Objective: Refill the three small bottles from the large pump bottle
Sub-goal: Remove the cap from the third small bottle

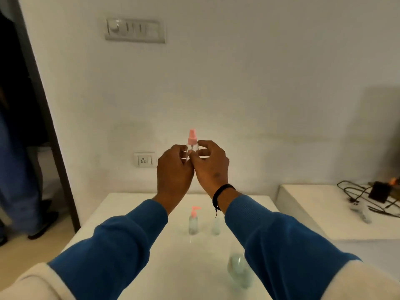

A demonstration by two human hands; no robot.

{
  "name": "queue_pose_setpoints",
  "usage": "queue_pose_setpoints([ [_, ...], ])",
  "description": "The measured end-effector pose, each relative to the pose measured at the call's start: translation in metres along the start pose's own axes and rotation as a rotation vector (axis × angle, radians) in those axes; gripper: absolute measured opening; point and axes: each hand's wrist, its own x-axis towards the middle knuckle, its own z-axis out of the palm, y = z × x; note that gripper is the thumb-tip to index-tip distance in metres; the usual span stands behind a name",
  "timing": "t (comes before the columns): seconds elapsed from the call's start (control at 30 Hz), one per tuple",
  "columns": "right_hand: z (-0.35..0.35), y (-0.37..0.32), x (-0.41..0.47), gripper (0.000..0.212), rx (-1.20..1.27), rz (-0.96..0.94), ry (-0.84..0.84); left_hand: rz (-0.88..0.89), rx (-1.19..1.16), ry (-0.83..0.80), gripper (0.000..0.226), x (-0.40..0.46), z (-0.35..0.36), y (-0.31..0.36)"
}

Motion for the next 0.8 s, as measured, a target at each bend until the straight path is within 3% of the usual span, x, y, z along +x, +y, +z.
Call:
queue_pose_setpoints([
  [0.37, -0.099, -0.15, 0.008, 0.029, -0.146, -0.215, 0.049, 0.173, -0.056, -0.036, 0.027, 0.031, -0.06, 0.157],
  [0.6, -0.118, -0.208, 0.001, 0.026, -0.192, -0.293, 0.087, 0.257, -0.011, 0.023, 0.029, 0.039, -0.091, 0.209],
  [0.8, -0.127, -0.242, -0.003, 0.03, -0.3, -0.321, 0.226, 0.302, 0.036, 0.025, 0.027, 0.035, -0.103, 0.24],
])
